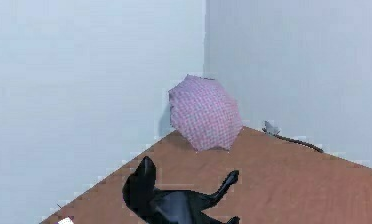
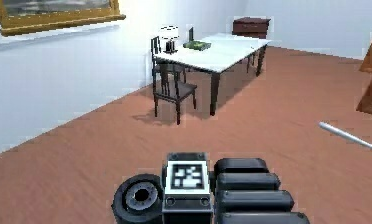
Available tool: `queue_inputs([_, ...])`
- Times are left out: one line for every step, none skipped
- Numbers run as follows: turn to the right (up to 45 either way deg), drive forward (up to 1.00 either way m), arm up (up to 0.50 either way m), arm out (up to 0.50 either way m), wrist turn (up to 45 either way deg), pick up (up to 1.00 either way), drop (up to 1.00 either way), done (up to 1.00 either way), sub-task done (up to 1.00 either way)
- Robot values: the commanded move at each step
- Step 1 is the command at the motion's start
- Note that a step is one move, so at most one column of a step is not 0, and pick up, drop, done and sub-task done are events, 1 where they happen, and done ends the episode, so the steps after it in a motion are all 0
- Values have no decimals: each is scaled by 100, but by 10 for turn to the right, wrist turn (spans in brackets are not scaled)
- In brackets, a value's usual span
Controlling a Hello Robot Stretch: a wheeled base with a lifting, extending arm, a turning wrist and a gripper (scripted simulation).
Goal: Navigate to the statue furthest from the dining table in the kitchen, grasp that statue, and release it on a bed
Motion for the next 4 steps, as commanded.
queue_inputs([-450,0,0,0,0,0,0,0,0])
queue_inputs([-300,0,0,0,0,0,0,0,0])
queue_inputs([450,0,0,0,0,0,0,0,0])
queue_inputs([420,0,0,0,0,0,0,0,0])
